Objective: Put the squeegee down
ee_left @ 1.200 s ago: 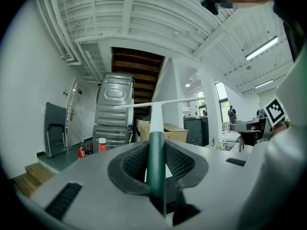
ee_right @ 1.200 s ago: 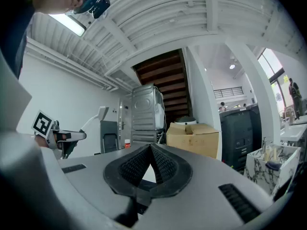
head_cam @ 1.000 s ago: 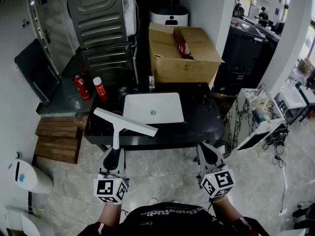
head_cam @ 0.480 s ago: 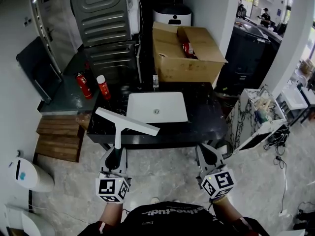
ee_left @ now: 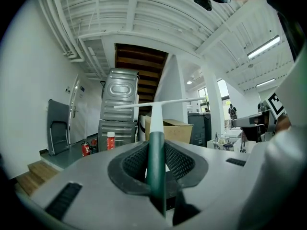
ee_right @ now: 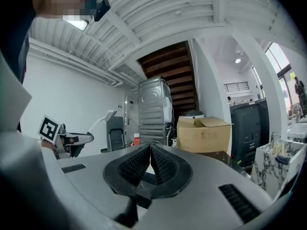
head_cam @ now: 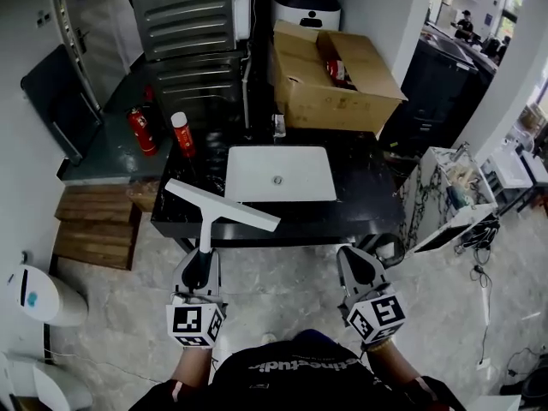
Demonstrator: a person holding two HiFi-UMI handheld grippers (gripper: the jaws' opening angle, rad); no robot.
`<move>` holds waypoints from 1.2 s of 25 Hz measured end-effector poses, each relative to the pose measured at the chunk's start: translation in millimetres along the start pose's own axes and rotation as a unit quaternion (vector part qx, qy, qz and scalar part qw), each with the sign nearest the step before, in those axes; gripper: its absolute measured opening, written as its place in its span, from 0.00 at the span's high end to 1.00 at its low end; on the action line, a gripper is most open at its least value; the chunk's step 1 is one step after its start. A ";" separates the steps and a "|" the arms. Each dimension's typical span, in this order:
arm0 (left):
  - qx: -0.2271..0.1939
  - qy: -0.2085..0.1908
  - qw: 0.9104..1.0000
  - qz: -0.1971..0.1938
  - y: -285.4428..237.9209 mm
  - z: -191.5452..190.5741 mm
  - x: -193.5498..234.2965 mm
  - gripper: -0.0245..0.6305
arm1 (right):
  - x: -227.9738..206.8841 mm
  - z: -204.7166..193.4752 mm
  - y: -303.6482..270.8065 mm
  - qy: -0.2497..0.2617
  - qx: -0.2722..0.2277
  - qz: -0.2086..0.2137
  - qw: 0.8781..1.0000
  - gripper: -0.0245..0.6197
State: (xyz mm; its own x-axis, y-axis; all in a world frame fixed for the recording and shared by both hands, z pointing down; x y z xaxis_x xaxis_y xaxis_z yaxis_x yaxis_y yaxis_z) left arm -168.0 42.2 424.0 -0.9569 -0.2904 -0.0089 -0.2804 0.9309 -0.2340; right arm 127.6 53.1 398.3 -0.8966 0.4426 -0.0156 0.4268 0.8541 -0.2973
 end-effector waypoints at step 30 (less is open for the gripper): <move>0.046 0.023 0.996 0.069 -246.5 44.4 45.3 0.81 | -138.6 60.2 -276.5 -0.016 0.025 0.125 0.992 0.90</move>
State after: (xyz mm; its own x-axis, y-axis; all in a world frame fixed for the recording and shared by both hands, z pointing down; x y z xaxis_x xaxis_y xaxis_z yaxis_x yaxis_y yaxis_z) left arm -138.8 -210.2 438.2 -0.9888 -0.1490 -0.0035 -0.1400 0.9366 -0.3211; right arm 126.8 -260.9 425.2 -0.7679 0.6282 -0.1253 0.6297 0.7042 -0.3281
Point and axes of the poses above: the fingertips, and each gripper's own axes: y backward along the fingers, x to its left, z out of its top, the point moved 2 cm from there along y, backward along the fingers, and after that the axes turned 13 degrees about x, right-handed, at the moved point
